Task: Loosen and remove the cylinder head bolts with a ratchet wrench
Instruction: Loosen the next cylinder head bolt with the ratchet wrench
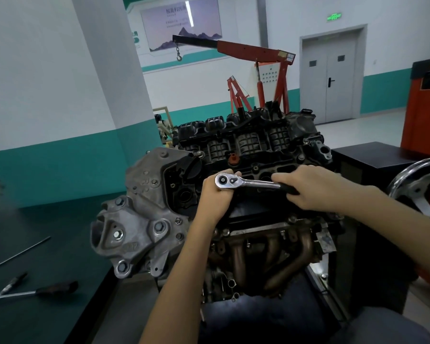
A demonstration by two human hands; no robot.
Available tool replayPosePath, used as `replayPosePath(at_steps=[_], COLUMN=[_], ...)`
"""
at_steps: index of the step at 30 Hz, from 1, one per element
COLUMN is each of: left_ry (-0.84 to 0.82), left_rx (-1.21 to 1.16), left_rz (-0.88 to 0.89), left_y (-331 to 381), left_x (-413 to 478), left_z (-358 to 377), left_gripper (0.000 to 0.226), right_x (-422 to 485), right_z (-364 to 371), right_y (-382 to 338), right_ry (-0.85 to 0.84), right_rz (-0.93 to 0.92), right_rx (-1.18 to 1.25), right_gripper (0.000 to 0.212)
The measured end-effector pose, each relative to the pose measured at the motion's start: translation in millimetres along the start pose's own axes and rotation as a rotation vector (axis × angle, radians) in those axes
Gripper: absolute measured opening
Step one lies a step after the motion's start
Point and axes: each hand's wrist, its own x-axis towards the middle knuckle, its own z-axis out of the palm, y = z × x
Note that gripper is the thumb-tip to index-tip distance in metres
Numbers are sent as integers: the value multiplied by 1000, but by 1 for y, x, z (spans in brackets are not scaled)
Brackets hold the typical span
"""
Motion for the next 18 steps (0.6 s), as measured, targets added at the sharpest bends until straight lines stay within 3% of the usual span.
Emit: replayPosePath(at_steps=[2, 5, 7, 10, 13, 18], left_ry=[70, 103, 144, 168, 149, 1], left_rx=[-69, -61, -46, 15, 60, 34], left_rz=[-12, -16, -41, -39, -35, -32], left_y=[-2, 0, 1, 1, 0, -4], left_x=[-6, -9, -6, -5, -4, -1], left_z=[3, 11, 15, 15, 11, 3], left_gripper=[49, 46, 48, 48, 47, 54], right_x=[-7, -37, -44, -32, -28, -37], right_z=[9, 47, 71, 96, 96, 58], right_y=[-9, -51, -93, -151, -160, -64], right_ry=[43, 119, 173, 251, 241, 42], right_rz=[37, 168, 271, 409, 425, 175], right_rx=[66, 507, 758, 944, 1017, 676], right_gripper=[31, 21, 24, 34, 31, 36])
